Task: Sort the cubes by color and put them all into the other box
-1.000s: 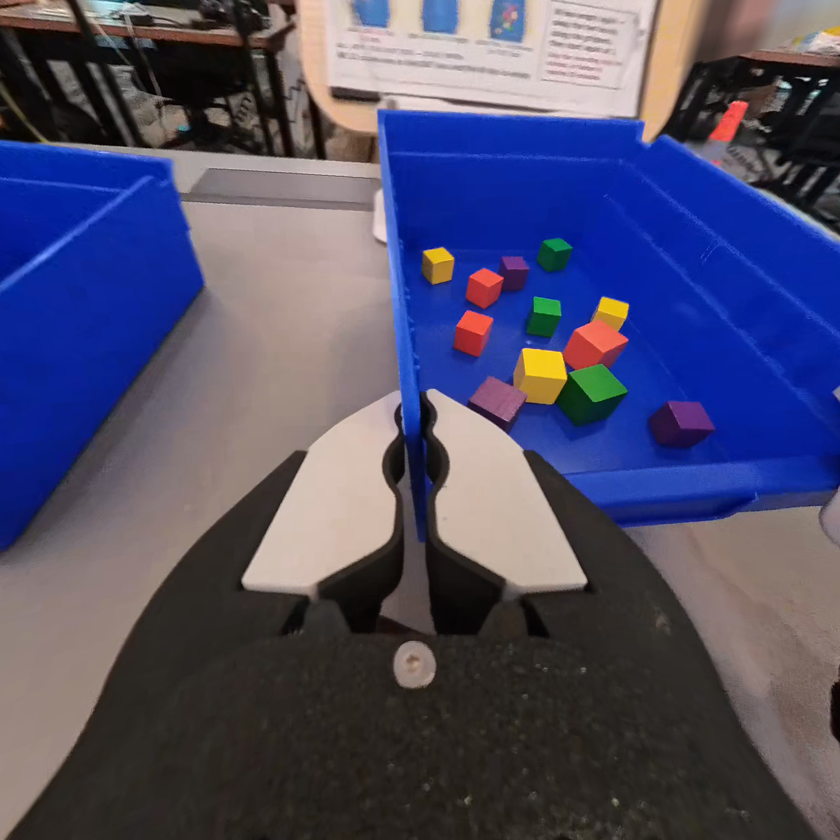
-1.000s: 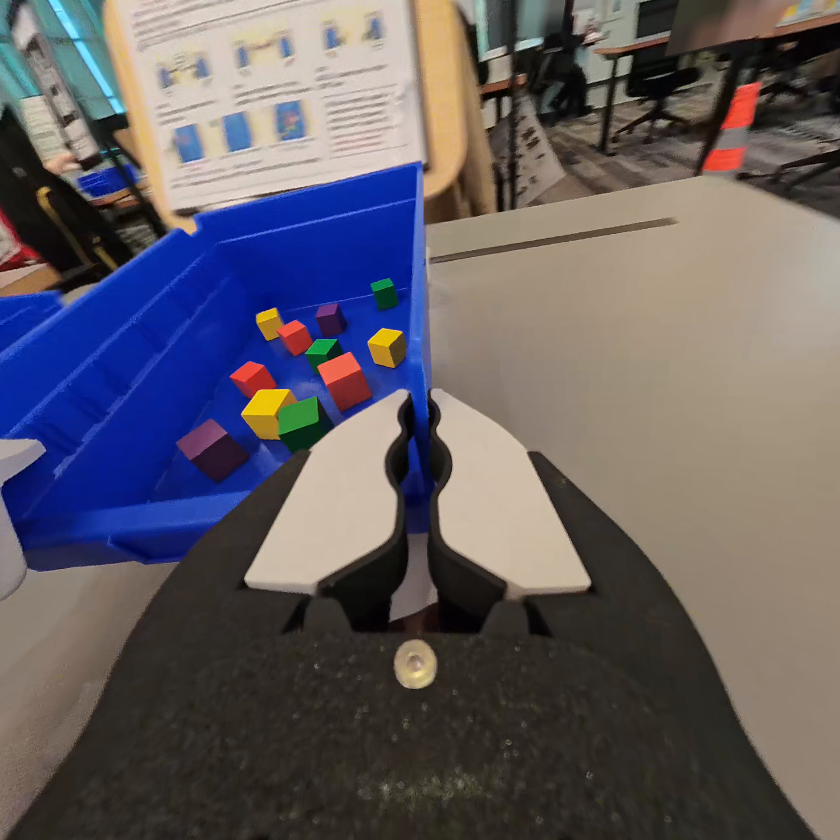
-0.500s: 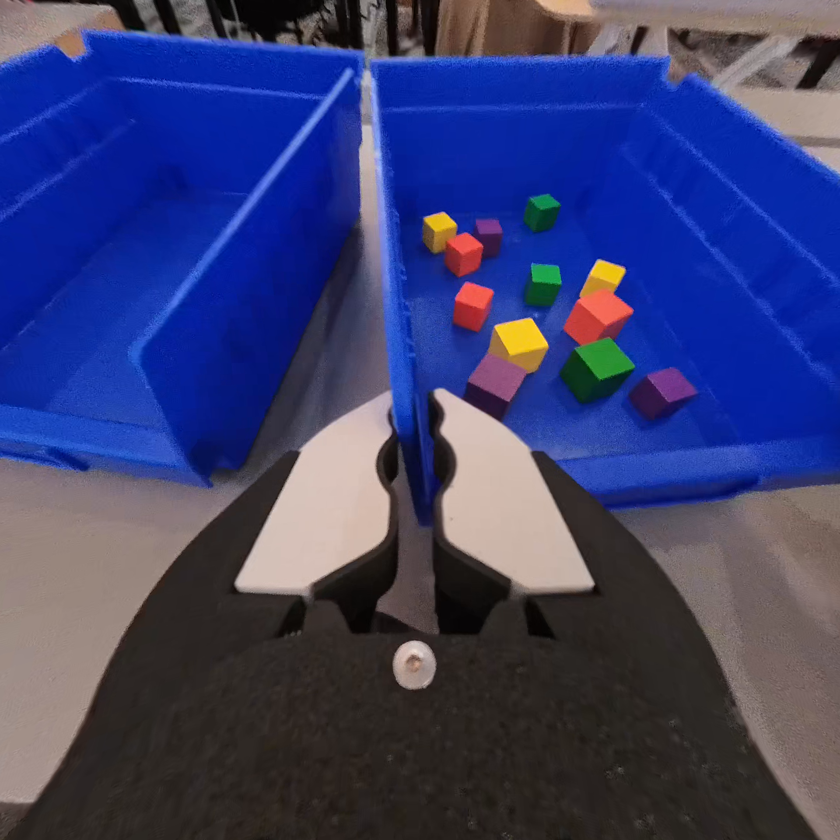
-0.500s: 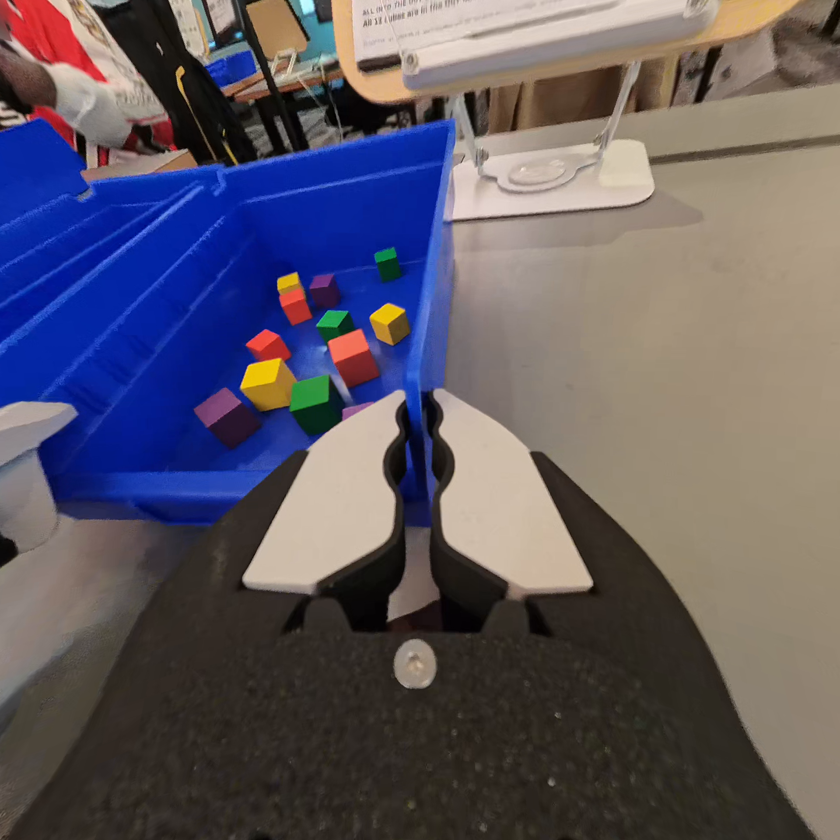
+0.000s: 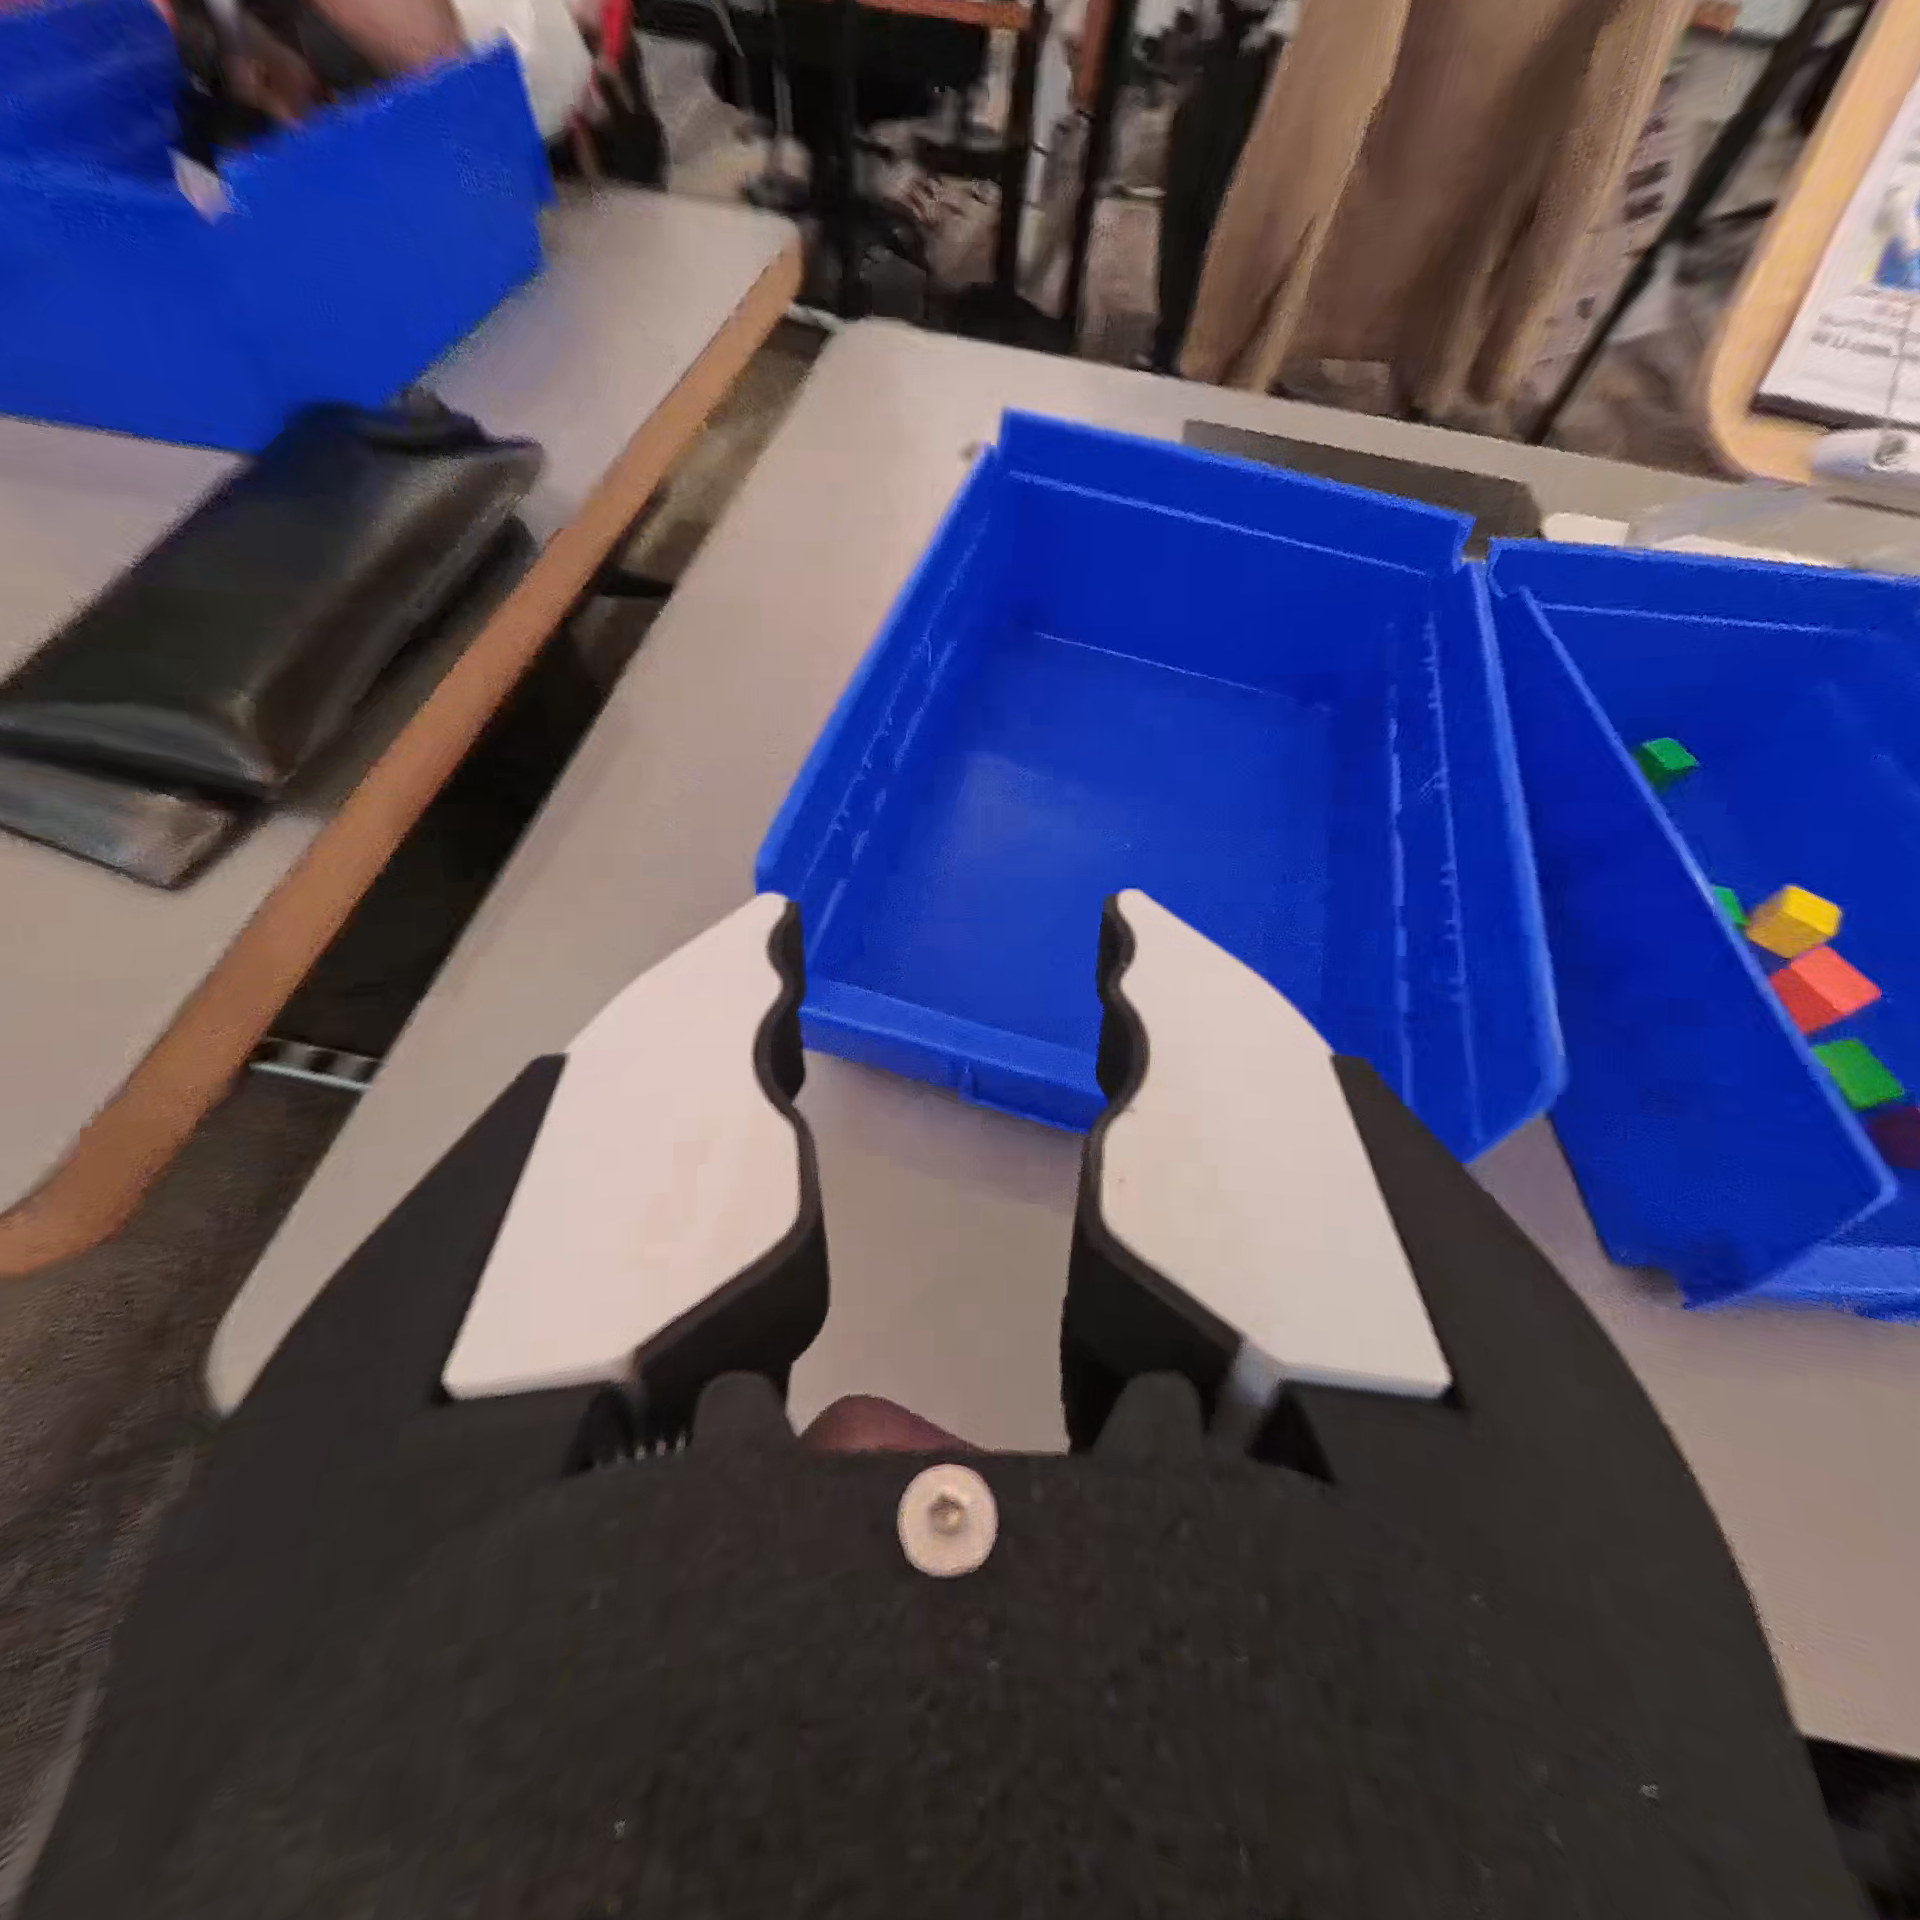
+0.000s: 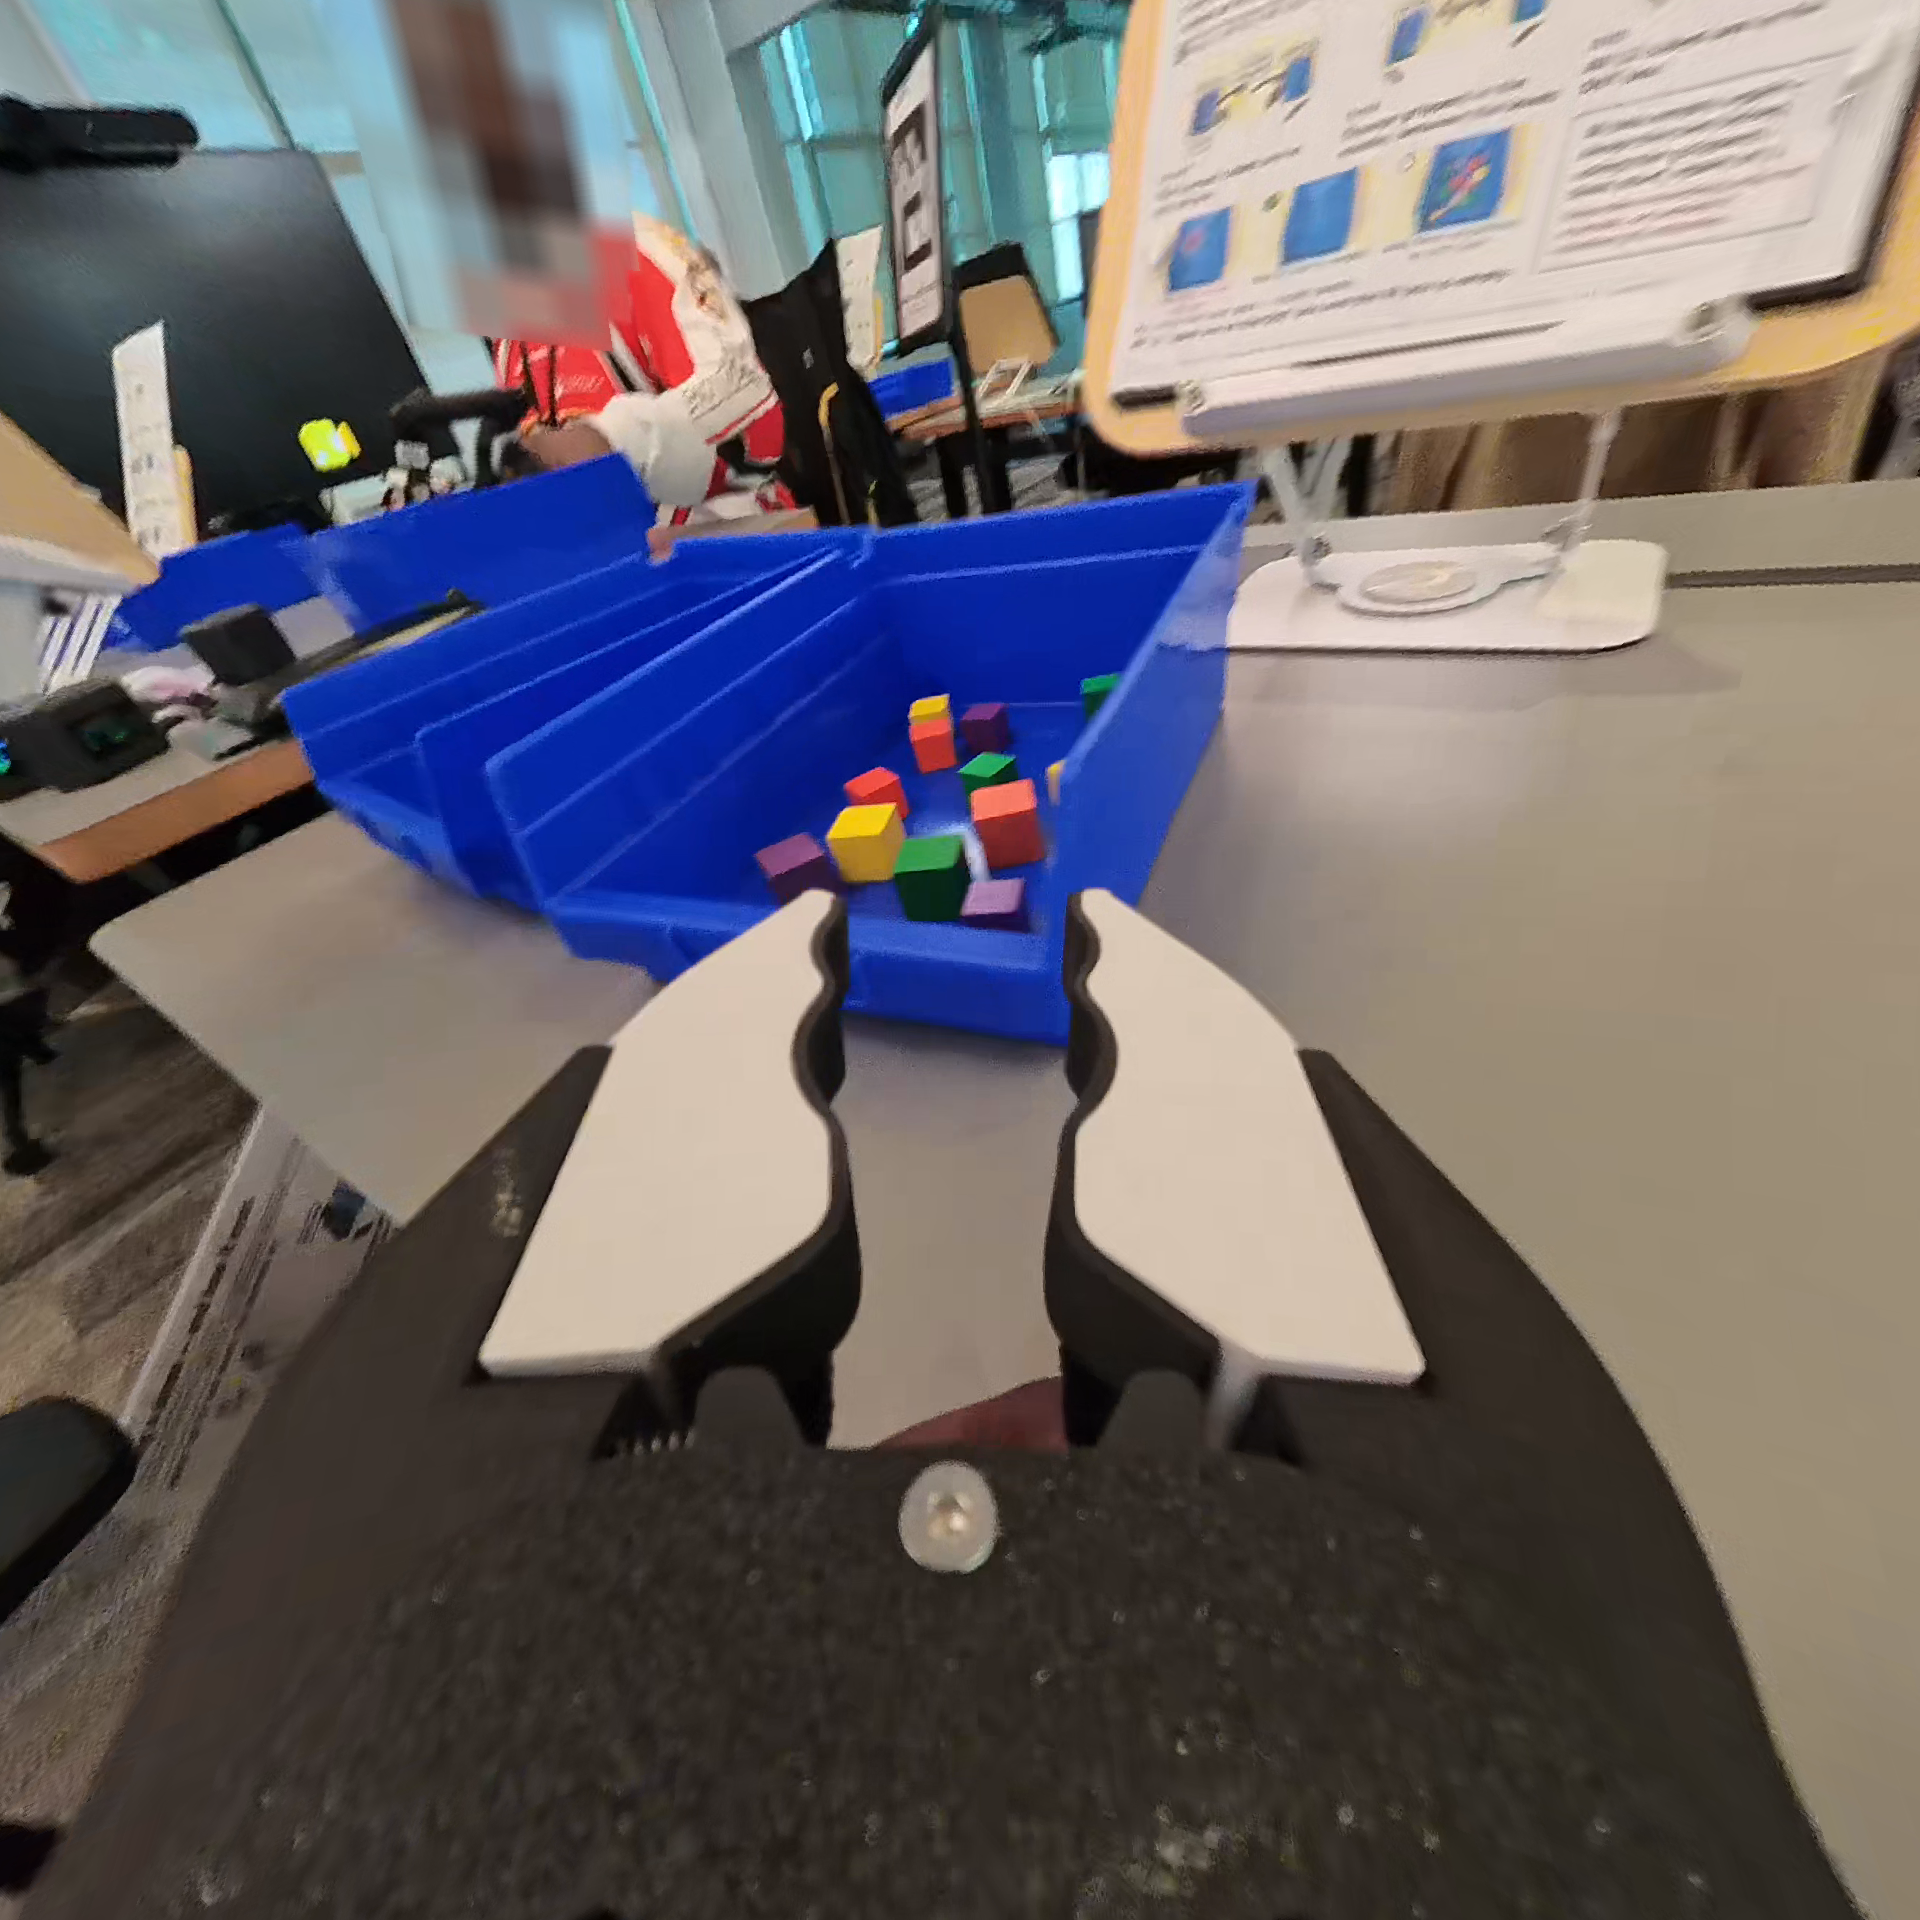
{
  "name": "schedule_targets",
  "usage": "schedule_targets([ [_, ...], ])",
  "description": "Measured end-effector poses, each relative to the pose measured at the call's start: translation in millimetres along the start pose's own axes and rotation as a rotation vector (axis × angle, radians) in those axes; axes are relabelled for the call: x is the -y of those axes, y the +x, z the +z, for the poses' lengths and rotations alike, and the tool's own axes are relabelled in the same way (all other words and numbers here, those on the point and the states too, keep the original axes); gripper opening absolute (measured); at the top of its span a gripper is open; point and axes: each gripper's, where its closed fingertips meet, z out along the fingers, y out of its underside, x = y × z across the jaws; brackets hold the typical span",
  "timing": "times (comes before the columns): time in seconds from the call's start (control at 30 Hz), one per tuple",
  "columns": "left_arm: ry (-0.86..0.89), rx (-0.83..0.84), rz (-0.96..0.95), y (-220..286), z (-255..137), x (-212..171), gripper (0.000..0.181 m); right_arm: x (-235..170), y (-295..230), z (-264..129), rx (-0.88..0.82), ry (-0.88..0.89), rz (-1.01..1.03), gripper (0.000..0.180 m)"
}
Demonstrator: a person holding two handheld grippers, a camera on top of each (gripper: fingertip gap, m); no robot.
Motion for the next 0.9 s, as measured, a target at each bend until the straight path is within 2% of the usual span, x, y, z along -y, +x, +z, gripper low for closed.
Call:
schedule_targets([
  [0.07, -0.034, -0.059, -0.034, -18, 26, -12, 0.052, -12, -18, 6, 0.026, -0.032, -0.04, 0.038],
  [0.13, -0.04, 0.003, 0.004, -39, 49, -21, 0.052, -22, -39, 9, 0.06, -0.046, -0.095, 0.037],
  [0.3, -0.174, -0.01, 0.064, -45, 110, -57, 0.055, -53, -83, 17, 0.137, -0.1, -0.196, 0.036],
  [0.33, -0.162, -0.018, 0.058, -43, 117, -56, 0.051, -61, -91, 19, 0.158, -0.126, -0.203, 0.036],
  [0.4, -0.108, -0.012, 0.01, -43, 122, -48, 0.016, -76, -104, 21, 0.185, -0.169, -0.223, 0.036],
  [0.43, -0.117, -0.023, -0.001, -43, 122, -49, 0.013, -81, -110, 21, 0.196, -0.181, -0.236, 0.036],
  [0.53, -0.162, -0.096, -0.037, -29, 106, -59, 0.005, -91, -125, 19, 0.217, -0.219, -0.262, 0.036],
  [0.73, -0.144, 0.102, 0.016, -22, 15, -101, 0.004, -90, -154, 26, 0.215, -0.241, -0.226, 0.04],
  [0.8, -0.143, 0.157, 0.008, -23, -18, -116, 0.005, -84, -168, 37, 0.192, -0.232, -0.165, 0.047],
  [0.9, -0.095, 0.205, -0.015, -19, -58, -134, 0.005, -73, -195, 61, 0.183, -0.208, -0.109, 0.047],
])
